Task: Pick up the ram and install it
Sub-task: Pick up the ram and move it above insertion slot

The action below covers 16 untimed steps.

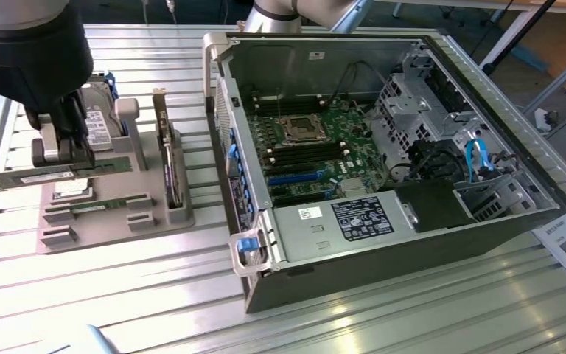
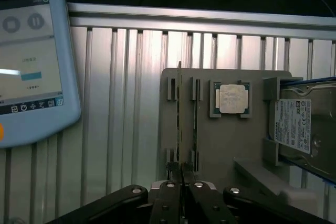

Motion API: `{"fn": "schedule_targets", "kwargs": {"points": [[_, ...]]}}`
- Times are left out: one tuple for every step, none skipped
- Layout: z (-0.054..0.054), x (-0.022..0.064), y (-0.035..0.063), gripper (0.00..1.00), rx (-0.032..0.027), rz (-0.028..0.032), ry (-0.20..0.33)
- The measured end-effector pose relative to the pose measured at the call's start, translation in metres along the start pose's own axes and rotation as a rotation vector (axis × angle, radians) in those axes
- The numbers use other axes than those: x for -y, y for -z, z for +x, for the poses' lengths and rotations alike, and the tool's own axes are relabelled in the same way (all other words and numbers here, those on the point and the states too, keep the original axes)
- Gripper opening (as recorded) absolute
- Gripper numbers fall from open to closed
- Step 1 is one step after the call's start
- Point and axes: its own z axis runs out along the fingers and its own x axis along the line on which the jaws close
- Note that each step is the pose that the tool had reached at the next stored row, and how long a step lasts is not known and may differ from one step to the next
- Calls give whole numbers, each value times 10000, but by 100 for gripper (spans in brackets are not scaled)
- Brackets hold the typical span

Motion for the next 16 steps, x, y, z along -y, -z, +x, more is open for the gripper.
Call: {"fn": "schedule_targets", "kwargs": {"points": [[-1, -1, 32, 12, -1, -2, 0], [-1, -2, 57, 12, 1, -1, 0], [-2, -3, 83, 12, 1, 0, 0], [-3, -4, 120, 12, 0, -1, 0], [-4, -4, 146, 12, 1, 0, 0], [-4, -5, 178, 12, 1, 0, 0], [-6, -6, 215, 12, 1, -1, -1], [-6, -7, 256, 12, 0, -1, 0], [-7, -7, 281, 12, 1, -1, 0], [-8, -7, 306, 12, 1, -1, 0], [-9, -8, 335, 12, 1, 0, 0], [-9, -8, 360, 12, 1, 0, 0], [-10, -9, 400, 12, 0, -2, 0], [-11, -9, 427, 12, 1, -1, 0], [-12, -9, 454, 12, 1, -1, 0], [-12, -10, 478, 12, 2, 1, 0]]}}
